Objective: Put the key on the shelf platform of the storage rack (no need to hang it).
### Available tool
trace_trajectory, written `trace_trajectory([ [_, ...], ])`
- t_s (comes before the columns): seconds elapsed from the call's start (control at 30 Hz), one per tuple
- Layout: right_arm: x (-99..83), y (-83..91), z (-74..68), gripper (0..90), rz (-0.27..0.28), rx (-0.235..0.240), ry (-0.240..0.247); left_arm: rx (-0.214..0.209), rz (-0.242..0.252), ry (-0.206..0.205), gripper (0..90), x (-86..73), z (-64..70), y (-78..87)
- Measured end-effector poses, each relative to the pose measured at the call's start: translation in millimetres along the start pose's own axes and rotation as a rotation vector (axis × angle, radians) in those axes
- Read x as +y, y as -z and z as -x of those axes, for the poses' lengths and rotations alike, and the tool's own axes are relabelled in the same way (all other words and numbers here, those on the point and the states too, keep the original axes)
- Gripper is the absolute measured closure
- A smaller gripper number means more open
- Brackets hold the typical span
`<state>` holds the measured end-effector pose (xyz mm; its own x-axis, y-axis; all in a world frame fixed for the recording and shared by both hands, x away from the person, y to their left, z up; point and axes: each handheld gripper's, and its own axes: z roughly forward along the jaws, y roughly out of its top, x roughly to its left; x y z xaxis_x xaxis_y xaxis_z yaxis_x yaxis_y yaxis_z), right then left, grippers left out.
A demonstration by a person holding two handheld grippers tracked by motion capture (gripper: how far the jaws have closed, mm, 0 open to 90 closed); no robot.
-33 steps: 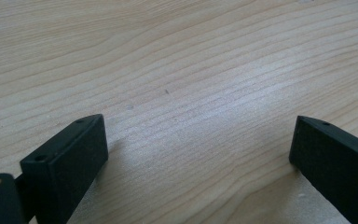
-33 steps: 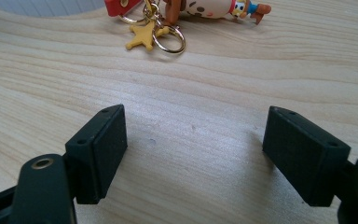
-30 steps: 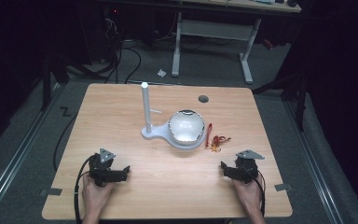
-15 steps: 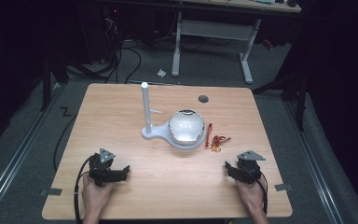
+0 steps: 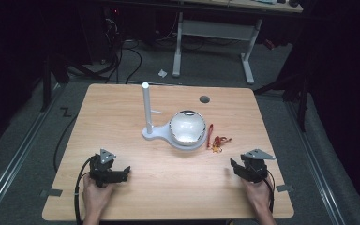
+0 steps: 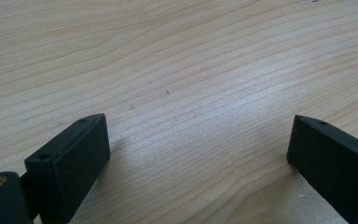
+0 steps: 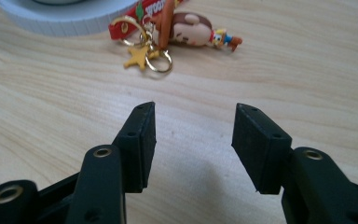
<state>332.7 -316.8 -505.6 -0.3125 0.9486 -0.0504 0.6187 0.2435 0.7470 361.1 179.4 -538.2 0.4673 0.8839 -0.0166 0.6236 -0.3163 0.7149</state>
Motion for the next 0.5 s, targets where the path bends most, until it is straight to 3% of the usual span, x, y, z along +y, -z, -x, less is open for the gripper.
trace_trajectory([
  [0.5,31.2,-4.6,9.4,51.8,0.031,0.076,-0.016,0.002,0.0,0.001,6.5,0.0,-0.1,0.2],
])
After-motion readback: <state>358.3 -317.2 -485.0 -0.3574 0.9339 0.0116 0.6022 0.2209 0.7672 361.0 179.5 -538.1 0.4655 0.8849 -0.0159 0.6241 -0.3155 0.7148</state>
